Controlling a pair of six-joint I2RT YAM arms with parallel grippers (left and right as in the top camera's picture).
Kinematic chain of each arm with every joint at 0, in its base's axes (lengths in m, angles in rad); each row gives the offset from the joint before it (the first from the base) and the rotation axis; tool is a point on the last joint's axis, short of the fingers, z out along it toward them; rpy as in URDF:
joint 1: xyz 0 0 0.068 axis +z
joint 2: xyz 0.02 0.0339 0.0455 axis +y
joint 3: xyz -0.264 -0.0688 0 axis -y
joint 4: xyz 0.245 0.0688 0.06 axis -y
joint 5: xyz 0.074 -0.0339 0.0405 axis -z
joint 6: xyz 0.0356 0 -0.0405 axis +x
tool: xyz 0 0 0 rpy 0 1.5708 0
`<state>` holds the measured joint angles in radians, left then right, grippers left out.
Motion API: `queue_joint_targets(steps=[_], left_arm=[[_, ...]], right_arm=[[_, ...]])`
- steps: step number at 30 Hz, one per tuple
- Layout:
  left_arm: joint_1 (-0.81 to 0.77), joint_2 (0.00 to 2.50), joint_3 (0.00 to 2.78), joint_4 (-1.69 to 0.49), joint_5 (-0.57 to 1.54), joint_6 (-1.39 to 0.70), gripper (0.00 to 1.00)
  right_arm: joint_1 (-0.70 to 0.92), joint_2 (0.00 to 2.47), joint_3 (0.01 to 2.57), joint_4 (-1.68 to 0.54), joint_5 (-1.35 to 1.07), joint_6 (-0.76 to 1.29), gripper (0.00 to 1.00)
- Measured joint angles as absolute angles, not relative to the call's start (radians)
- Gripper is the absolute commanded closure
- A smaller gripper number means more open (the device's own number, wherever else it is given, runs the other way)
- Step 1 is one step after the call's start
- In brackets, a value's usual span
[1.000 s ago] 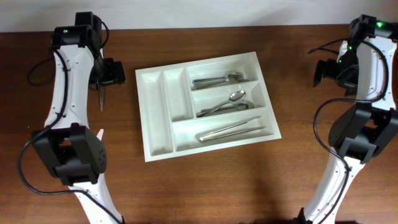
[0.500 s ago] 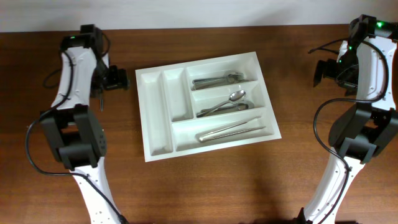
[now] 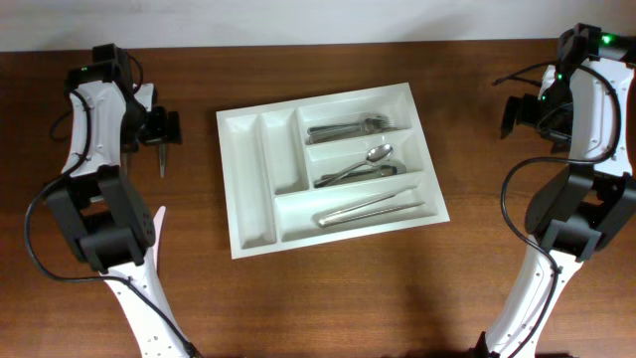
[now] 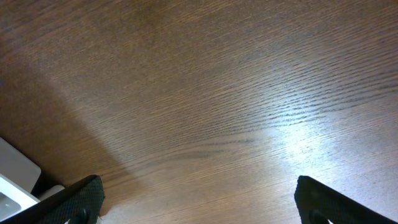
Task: Pack container
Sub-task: 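Move the left gripper to the upper spoon and grasp its handle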
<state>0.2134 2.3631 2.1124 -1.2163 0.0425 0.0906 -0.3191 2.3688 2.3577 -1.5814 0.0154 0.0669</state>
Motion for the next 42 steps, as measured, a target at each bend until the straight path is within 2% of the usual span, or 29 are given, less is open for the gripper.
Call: queue_joint_targets(steps=[12,16,17,20,23,28,30,33,42], left_arm=[[0.211,2.471,2.117,-1.202,0.052,0.142,0.06],[0.211,2.472,2.117,-1.195,0.053,0.142,0.11],[0.212,2.472,2.117,-1.192,0.052,0.142,0.17],[0.212,2.473,2.117,-1.180,0.052,0.141,0.20],[0.213,2.473,2.117,-1.162,0.053,0.136,0.31],[0.213,2.474,2.117,-1.148,0.053,0.134,0.66],[0.213,2.475,2.117,-1.143,0.049,0.124,0.76],[0.213,2.476,2.117,-1.136,0.039,0.111,0.78],[0.213,2.477,2.117,-1.129,0.027,0.092,0.98]], right_arm=[[-0.319,2.369,2.358,-1.582,0.015,0.067,0.01],[-0.319,2.369,2.358,-1.581,0.015,0.066,0.02],[-0.319,2.369,2.358,-1.581,0.016,0.067,0.02],[-0.319,2.369,2.358,-1.581,0.016,0.066,0.01],[-0.319,2.369,2.358,-1.581,0.015,0.066,0.01],[-0.319,2.369,2.358,-1.581,0.016,0.067,0.01],[-0.319,2.369,2.358,-1.581,0.015,0.066,0.01],[-0.319,2.369,2.358,-1.581,0.016,0.067,0.01],[-0.319,2.369,2.358,-1.581,0.016,0.067,0.01]])
